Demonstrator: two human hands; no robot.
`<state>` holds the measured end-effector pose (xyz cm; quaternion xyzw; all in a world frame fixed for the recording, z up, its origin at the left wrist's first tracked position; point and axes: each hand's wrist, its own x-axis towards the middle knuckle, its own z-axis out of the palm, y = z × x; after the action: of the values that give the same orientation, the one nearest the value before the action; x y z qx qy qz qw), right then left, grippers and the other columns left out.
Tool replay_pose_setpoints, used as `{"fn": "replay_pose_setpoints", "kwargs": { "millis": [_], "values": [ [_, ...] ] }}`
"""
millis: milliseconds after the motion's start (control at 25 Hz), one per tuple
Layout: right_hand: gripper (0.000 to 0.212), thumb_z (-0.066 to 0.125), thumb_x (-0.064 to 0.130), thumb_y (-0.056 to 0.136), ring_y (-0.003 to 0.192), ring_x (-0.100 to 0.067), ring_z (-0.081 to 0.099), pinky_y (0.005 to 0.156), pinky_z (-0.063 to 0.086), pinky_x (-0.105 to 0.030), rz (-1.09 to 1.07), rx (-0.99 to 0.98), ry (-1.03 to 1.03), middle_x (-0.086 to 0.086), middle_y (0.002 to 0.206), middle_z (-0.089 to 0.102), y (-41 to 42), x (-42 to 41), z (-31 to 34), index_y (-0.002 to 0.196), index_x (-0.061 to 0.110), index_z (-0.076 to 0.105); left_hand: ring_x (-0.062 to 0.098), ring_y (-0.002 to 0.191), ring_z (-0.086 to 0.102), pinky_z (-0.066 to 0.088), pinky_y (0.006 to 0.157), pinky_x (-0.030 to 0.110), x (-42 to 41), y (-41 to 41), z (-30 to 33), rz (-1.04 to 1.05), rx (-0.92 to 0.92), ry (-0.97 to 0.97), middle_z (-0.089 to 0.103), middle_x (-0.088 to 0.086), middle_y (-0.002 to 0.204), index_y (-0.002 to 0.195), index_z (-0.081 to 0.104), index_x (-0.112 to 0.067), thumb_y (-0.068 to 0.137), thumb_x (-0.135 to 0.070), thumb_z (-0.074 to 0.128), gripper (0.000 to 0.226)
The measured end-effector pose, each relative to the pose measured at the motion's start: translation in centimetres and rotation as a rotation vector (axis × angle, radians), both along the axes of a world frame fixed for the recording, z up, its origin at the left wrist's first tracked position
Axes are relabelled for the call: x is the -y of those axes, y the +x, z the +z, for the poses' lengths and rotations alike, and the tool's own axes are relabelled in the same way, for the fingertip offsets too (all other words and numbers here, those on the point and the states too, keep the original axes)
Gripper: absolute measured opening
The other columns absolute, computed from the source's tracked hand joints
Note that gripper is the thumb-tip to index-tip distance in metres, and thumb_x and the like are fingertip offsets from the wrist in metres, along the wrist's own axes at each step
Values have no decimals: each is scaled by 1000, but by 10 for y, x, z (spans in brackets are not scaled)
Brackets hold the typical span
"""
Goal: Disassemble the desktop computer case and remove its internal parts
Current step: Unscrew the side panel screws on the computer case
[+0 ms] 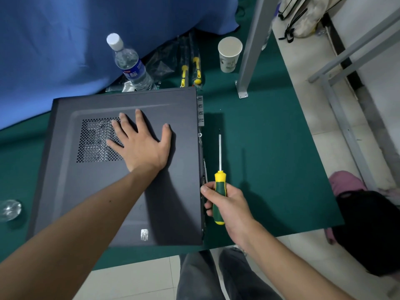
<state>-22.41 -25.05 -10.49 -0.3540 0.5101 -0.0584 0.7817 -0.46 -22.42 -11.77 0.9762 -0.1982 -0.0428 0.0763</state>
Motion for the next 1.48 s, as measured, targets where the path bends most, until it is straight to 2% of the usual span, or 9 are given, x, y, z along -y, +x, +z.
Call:
{"fn": "replay_pose_setpoints", "kwargs": {
  "millis": [200,480,680,800,920,1000,1080,1200,1480],
  "values": [
    [10,73,19,86,57,-11,59,57,52,-26,64,-44,-67,2,65,63,-1,1,7,89,11,70,33,149,2,1,114,65,0,3,-3,-5,14,-7,12,15,162,154,22,-23,83,-74,25,87],
    [8,64,24,92,54,-8,55,54,51,-24,171,-77,-198,1,72,58,-3,-1,14,89,16,63,34,150,-2,-2,117,61,-5,0,10,-86,-45,-23,9,16,162,154,21,-21,84,-72,30,87],
    [9,59,9,87,65,-14,56,61,50,-28,395,-52,-288,-4,77,54,-52,12,22,89,17,59,29,150,0,2,120,52,-45,-85,12,-274,-38,3,8,15,163,157,15,-17,94,-57,19,75],
    [25,68,7,87,72,-14,65,63,54,-29,253,62,-267,1,86,66,-79,23,22,104,26,63,28,150,4,4,120,51,-56,-116,8,-298,-13,-3,15,13,162,156,19,-20,96,-56,19,70],
    [21,69,10,87,68,-11,62,53,48,-23,140,98,-237,-1,100,74,-99,36,21,102,25,68,28,149,8,7,120,51,-54,-108,7,-272,4,-18,20,13,160,154,25,-21,95,-56,23,69],
    [18,70,13,87,62,-10,57,47,39,-21,150,80,-214,-1,96,75,-109,41,19,98,26,73,27,149,9,7,120,51,-54,-108,4,-275,17,-33,21,12,160,153,26,-21,95,-57,25,68],
    [16,71,13,86,58,-12,53,44,34,-20,141,68,-218,2,81,71,-115,45,15,96,24,77,27,149,9,7,119,50,-56,-110,3,-275,19,-50,22,12,160,152,27,-22,95,-57,26,67],
    [11,74,21,83,55,-15,49,44,31,-19,150,45,-251,-6,72,63,-119,52,12,93,20,78,26,149,9,6,120,50,-56,-107,4,-269,16,-66,22,11,159,152,28,-22,95,-56,28,66],
    [36,80,44,68,54,-16,48,43,32,-18,226,28,-289,-5,70,60,-126,64,8,94,19,79,26,149,9,4,119,48,-55,-110,3,-261,16,-81,22,10,159,151,29,-22,94,-55,32,66]
  ]
}}
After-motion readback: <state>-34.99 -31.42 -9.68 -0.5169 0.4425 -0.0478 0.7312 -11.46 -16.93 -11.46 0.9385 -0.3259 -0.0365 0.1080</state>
